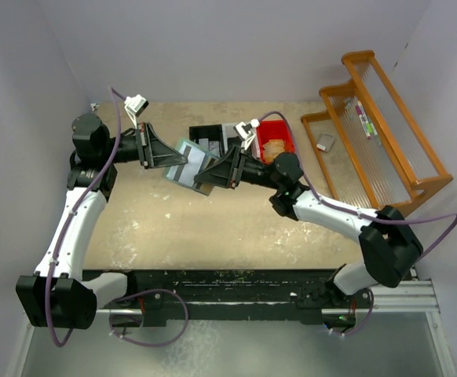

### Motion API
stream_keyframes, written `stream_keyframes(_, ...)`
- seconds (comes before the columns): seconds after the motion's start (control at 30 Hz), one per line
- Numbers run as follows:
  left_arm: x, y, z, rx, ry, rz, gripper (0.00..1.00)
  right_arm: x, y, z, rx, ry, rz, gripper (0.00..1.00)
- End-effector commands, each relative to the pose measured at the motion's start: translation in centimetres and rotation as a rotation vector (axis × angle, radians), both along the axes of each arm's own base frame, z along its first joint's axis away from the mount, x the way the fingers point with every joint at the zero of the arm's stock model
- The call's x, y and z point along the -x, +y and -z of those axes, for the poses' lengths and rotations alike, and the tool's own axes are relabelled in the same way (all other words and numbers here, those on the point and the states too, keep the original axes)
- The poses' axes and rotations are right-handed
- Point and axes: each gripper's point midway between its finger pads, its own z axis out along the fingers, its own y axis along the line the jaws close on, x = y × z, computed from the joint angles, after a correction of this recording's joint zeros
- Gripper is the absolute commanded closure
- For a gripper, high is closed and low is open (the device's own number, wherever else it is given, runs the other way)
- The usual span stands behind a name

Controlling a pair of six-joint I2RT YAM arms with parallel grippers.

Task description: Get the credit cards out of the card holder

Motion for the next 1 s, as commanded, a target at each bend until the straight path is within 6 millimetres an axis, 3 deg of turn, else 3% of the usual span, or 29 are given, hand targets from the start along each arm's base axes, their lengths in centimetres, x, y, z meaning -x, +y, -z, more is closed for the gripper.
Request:
stream_keyframes(0.0, 0.7, 0.1, -1.1, 0.006, -0.06, 0.003, 1.0, -0.1, 0.0, -3.0, -0.081, -0.06, -0.012, 0.65)
stream_keyframes(0.17, 0.7, 0.1, -0.7, -0.004, -0.062, 0.002, 0.98, -0.1, 0.3, -3.4, -0.108, -0.051, -0.035, 0.78)
stream_keyframes(0.3, 0.9, 0.2, -0.3, -0.012, -0.056, 0.012, 0.91, 0.0, 0.0, -3.1, -0.111, -0.045, -0.035, 0.99)
stream_keyframes(0.33, 0.9, 0.2, -0.3, -0.012, -0.055, 0.016, 0.88, 0.1, -0.1, -2.8, -0.108, -0.041, -0.033, 1.0)
stream_keyframes(0.6, 1.4, 0.2, -0.8, -0.004, -0.063, 0.04, 0.82, 0.5, -1.3, -1.4, -0.107, -0.022, -0.014, 1.0)
stream_keyframes(0.97, 1.4, 0.1, -1.5, 0.012, -0.067, 0.006, 1.0, 0.9, -1.7, -1.4, -0.113, -0.032, -0.018, 1.0)
